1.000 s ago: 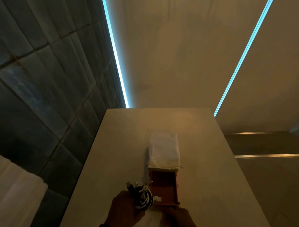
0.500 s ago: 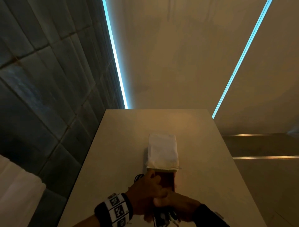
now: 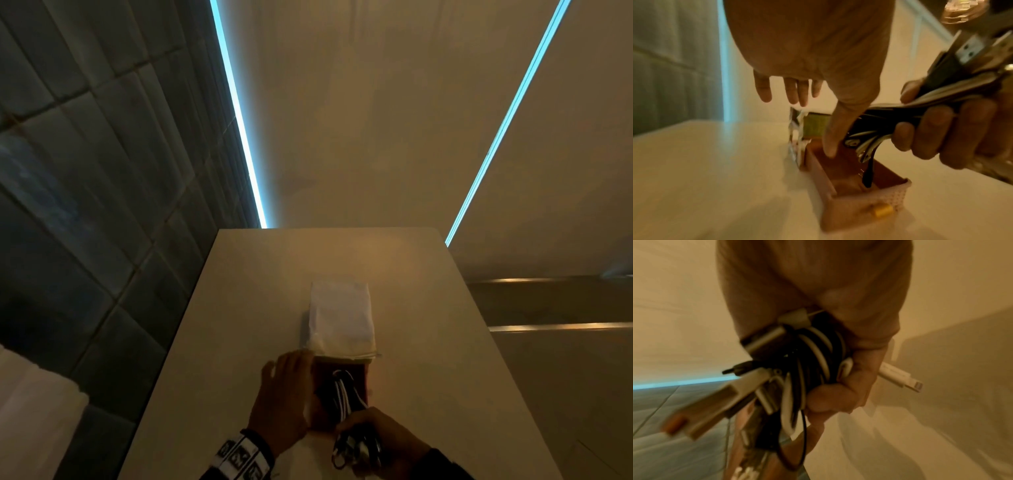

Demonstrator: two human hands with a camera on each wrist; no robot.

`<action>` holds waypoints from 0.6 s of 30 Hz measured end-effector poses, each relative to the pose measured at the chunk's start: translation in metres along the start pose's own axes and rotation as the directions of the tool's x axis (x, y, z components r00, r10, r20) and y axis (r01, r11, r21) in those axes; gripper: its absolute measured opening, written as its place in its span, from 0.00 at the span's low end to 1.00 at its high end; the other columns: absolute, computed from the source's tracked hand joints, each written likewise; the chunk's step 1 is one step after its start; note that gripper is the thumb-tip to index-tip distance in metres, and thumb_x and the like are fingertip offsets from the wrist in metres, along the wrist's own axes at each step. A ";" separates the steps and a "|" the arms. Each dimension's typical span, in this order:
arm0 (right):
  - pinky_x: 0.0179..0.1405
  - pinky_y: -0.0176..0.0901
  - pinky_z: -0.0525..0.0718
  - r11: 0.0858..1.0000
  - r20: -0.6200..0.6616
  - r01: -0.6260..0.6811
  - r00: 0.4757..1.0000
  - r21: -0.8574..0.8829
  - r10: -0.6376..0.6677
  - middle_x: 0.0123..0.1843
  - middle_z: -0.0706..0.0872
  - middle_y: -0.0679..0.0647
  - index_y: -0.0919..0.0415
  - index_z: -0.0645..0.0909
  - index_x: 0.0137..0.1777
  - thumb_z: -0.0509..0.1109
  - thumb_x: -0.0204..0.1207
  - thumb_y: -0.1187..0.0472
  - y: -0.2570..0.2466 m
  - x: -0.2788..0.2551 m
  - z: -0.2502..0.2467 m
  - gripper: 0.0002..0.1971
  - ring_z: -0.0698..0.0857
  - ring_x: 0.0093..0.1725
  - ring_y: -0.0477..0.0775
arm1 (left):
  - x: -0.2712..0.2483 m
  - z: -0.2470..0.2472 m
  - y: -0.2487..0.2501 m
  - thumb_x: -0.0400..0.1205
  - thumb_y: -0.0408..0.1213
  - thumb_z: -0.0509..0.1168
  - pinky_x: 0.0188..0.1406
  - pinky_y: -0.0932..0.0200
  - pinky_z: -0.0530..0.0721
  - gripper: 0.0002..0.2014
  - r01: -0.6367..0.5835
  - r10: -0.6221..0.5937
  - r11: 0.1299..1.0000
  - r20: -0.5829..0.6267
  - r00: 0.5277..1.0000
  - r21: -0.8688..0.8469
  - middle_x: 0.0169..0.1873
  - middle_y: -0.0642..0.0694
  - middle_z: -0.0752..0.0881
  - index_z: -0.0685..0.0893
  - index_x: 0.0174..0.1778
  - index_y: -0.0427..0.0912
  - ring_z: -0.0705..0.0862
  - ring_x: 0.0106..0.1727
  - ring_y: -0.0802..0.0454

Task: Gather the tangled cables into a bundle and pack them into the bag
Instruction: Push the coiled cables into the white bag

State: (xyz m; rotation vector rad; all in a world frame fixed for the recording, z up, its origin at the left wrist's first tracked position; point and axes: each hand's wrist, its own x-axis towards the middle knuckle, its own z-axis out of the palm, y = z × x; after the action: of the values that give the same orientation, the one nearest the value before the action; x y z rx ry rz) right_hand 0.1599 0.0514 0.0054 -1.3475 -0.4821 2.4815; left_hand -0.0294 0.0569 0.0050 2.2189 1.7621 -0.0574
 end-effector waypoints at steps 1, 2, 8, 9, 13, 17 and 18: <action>0.20 0.40 0.79 0.997 -0.037 -0.037 0.999 0.072 0.040 0.31 0.82 0.66 0.67 0.80 0.57 0.68 0.69 0.73 0.003 0.005 -0.005 0.16 0.81 0.22 0.61 | -0.003 0.012 -0.007 0.76 0.47 0.65 0.76 0.50 0.60 0.42 0.094 -0.097 0.988 -0.020 0.995 -0.123 0.79 0.50 0.59 0.50 0.83 0.47 0.59 0.80 0.47; 0.21 0.40 0.78 0.993 -0.058 -0.058 0.996 0.105 0.065 0.31 0.81 0.65 0.69 0.82 0.53 0.70 0.67 0.71 0.005 0.011 -0.007 0.13 0.80 0.23 0.60 | -0.005 0.026 -0.011 0.77 0.50 0.66 0.73 0.52 0.64 0.41 0.201 -0.207 0.949 -0.001 0.978 -0.241 0.78 0.50 0.62 0.52 0.82 0.48 0.62 0.78 0.48; 0.21 0.39 0.81 0.982 -0.223 -0.066 0.969 0.174 0.105 0.36 0.87 0.65 0.73 0.87 0.49 0.65 0.75 0.60 0.003 0.049 -0.012 0.16 0.84 0.25 0.61 | 0.014 0.097 -0.003 0.79 0.60 0.61 0.68 0.51 0.76 0.35 0.443 -0.335 0.750 0.296 0.895 -0.492 0.73 0.46 0.73 0.63 0.79 0.49 0.76 0.71 0.47; 0.19 0.37 0.80 0.984 -0.236 -0.074 0.965 0.163 0.112 0.34 0.87 0.64 0.73 0.87 0.45 0.64 0.75 0.59 0.000 0.053 -0.011 0.16 0.84 0.23 0.60 | 0.018 0.103 -0.002 0.77 0.62 0.59 0.65 0.51 0.79 0.32 0.427 -0.321 0.765 0.288 0.902 -0.483 0.67 0.46 0.77 0.67 0.76 0.52 0.79 0.66 0.47; 0.23 0.40 0.82 0.995 -0.349 -0.035 0.935 0.093 0.065 0.36 0.85 0.64 0.70 0.82 0.45 0.68 0.75 0.60 -0.018 0.065 -0.006 0.11 0.84 0.29 0.61 | 0.033 0.137 -0.009 0.76 0.67 0.51 0.58 0.52 0.80 0.26 0.444 -0.333 0.783 0.309 0.891 -0.436 0.56 0.51 0.80 0.75 0.65 0.59 0.81 0.57 0.49; 0.30 0.52 0.84 0.992 -0.444 0.018 0.893 -0.127 -0.073 0.45 0.84 0.72 0.75 0.82 0.47 0.75 0.60 0.65 -0.012 0.108 -0.028 0.17 0.86 0.40 0.70 | 0.034 0.136 -0.010 0.80 0.64 0.54 0.52 0.57 0.78 0.24 0.457 -0.349 0.768 0.306 0.886 -0.449 0.57 0.49 0.80 0.76 0.65 0.56 0.79 0.50 0.51; 0.33 0.59 0.87 0.991 -0.447 0.035 0.890 -0.126 -0.088 0.43 0.85 0.73 0.76 0.83 0.45 0.76 0.58 0.67 -0.008 0.116 -0.032 0.16 0.87 0.41 0.74 | 0.032 0.131 -0.007 0.80 0.64 0.55 0.51 0.57 0.77 0.23 0.459 -0.352 0.759 0.302 0.886 -0.462 0.56 0.48 0.79 0.76 0.65 0.56 0.79 0.50 0.50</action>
State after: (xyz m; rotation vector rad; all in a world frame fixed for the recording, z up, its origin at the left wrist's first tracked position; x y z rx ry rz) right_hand 0.1261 0.1091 -0.0947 -1.8547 -0.5496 2.0153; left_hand -0.0079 0.0538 -0.1287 1.3718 1.8435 0.0954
